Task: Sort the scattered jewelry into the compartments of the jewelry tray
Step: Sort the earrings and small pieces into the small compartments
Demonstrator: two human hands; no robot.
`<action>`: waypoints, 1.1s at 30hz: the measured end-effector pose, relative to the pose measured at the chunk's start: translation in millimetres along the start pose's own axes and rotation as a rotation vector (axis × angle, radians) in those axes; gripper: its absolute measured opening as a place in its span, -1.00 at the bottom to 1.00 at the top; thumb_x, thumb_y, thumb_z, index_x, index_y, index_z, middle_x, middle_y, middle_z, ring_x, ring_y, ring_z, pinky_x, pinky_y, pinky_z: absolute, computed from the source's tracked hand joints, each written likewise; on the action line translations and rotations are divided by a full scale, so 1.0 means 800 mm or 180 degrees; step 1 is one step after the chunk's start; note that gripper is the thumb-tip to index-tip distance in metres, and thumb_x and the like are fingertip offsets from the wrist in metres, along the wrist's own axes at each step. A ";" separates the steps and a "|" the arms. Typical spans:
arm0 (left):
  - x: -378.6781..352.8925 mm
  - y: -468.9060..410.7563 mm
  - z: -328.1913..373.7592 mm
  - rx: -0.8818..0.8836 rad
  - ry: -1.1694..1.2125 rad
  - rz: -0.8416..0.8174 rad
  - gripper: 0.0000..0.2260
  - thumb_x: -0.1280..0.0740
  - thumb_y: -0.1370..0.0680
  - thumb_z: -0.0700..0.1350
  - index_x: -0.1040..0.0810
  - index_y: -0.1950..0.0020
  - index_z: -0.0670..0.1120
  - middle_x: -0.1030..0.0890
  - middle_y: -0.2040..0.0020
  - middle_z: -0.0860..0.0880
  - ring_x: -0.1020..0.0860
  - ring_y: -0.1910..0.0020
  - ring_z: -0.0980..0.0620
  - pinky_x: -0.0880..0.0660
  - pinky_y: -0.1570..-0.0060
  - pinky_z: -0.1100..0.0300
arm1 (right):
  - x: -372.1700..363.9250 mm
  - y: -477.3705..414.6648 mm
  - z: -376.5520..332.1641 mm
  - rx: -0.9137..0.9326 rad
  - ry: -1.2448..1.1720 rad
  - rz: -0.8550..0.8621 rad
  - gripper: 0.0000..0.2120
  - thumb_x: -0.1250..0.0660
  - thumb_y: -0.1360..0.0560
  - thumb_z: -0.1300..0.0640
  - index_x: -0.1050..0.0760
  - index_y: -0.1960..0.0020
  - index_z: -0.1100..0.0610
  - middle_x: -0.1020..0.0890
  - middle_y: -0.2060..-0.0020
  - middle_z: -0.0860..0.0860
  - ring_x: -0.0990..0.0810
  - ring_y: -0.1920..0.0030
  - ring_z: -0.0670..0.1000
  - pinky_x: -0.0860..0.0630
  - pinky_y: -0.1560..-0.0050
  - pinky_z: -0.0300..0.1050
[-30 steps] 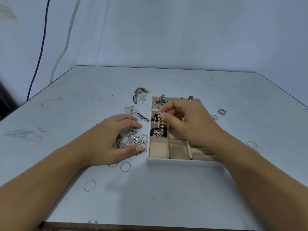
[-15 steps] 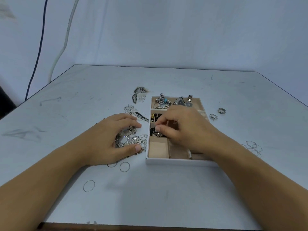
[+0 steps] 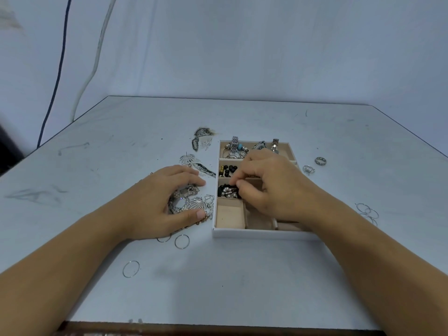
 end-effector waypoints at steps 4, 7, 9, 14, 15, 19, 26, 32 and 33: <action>0.000 0.000 0.000 -0.0001 -0.0020 0.0005 -0.44 -0.25 -0.39 0.40 -0.44 -0.31 0.18 -0.38 -0.33 0.27 -0.28 -0.35 0.35 -0.25 -0.30 0.33 | -0.004 0.001 0.000 -0.0038 0.0041 -0.0221 -0.83 -0.31 -0.46 0.14 -0.67 0.08 0.00 -0.50 0.22 -0.11 -0.41 0.03 -0.10 -0.38 0.00 -0.17; 0.003 -0.001 0.002 0.0003 0.0067 0.0012 -0.45 -0.25 -0.39 0.38 -0.46 -0.30 0.15 -0.40 -0.32 0.27 -0.31 -0.34 0.34 -0.28 -0.29 0.36 | -0.004 0.000 -0.001 -0.0059 -0.0013 -0.0242 -0.82 -0.30 -0.47 0.15 -0.66 0.05 -0.02 -0.49 0.22 -0.15 -0.39 0.06 -0.17 -0.33 0.04 -0.38; 0.007 -0.002 0.002 0.0064 0.0219 0.0090 -0.47 -0.25 -0.41 0.36 -0.48 -0.29 0.14 -0.43 -0.29 0.27 -0.36 -0.31 0.31 -0.33 -0.29 0.28 | 0.000 -0.001 -0.002 -0.0044 -0.0061 -0.0180 -0.82 -0.30 -0.47 0.15 -0.65 0.02 -0.03 -0.52 0.20 -0.11 -0.41 0.06 -0.18 -0.30 0.05 -0.46; 0.039 0.002 -0.004 0.0324 0.0435 0.0597 -0.57 -0.22 -0.44 0.32 -0.53 -0.22 0.16 -0.51 -0.21 0.26 -0.41 -0.24 0.36 -0.32 -0.17 0.38 | 0.010 -0.011 -0.008 0.0028 -0.0059 -0.0100 -0.87 -0.31 -0.48 0.12 -0.64 0.07 0.00 -0.51 0.23 -0.19 -0.46 0.09 -0.22 -0.32 0.10 -0.44; 0.047 0.003 -0.008 0.0409 0.0445 0.0643 -0.60 -0.21 -0.45 0.30 -0.53 -0.20 0.18 -0.52 -0.19 0.27 -0.41 -0.21 0.39 -0.31 -0.13 0.43 | 0.010 -0.014 -0.011 0.0052 -0.0037 -0.0106 -0.88 -0.32 -0.48 0.11 -0.64 0.07 -0.01 -0.51 0.24 -0.21 -0.46 0.11 -0.25 -0.32 0.12 -0.46; 0.068 0.014 -0.034 0.0822 0.0423 0.0487 -0.72 -0.21 -0.49 0.21 -0.53 -0.15 0.25 -0.53 -0.16 0.31 -0.48 -0.20 0.22 -0.43 -0.21 0.17 | 0.002 -0.028 -0.022 0.0136 0.0101 -0.0292 -0.87 -0.30 -0.49 0.07 -0.60 0.04 -0.07 -0.57 0.13 -0.18 -0.49 0.06 -0.22 -0.34 0.08 -0.44; 0.075 0.050 -0.051 0.1029 0.0001 0.0340 -0.81 -0.31 -0.47 0.18 -0.58 -0.04 0.22 -0.54 -0.10 0.29 -0.58 -0.01 0.08 -0.45 -0.06 0.23 | -0.028 -0.055 -0.049 0.0309 0.0260 -0.0540 -0.85 -0.29 -0.50 0.03 -0.60 -0.02 -0.04 -0.56 0.07 -0.14 -0.47 0.06 -0.18 -0.34 0.06 -0.37; 0.056 0.059 -0.051 0.0825 -0.0101 0.0335 -0.85 -0.39 -0.42 0.18 -0.64 0.06 0.19 -0.53 -0.07 0.27 -0.48 -0.09 0.30 -0.38 -0.11 0.29 | -0.057 -0.068 -0.064 0.0306 0.0430 -0.0861 -0.86 -0.32 -0.48 -0.01 -0.59 -0.02 -0.06 -0.55 0.02 -0.15 -0.49 -0.03 -0.11 -0.44 -0.09 -0.12; 0.055 0.057 -0.051 0.0806 -0.0107 0.0366 -0.87 -0.39 -0.43 0.16 -0.64 0.08 0.18 -0.53 -0.07 0.26 -0.47 -0.10 0.27 -0.37 -0.11 0.27 | -0.060 -0.068 -0.065 0.0296 0.0419 -0.0890 -0.86 -0.32 -0.48 -0.02 -0.58 -0.01 -0.08 -0.55 0.02 -0.16 -0.50 -0.03 -0.11 -0.46 -0.12 -0.09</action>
Point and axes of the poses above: each hand's wrist, its own y-axis away from the middle knuckle, its own x-axis out of the back of the hand, z = x × y, the point moved 4 cm from there along -y, towards the middle knuckle
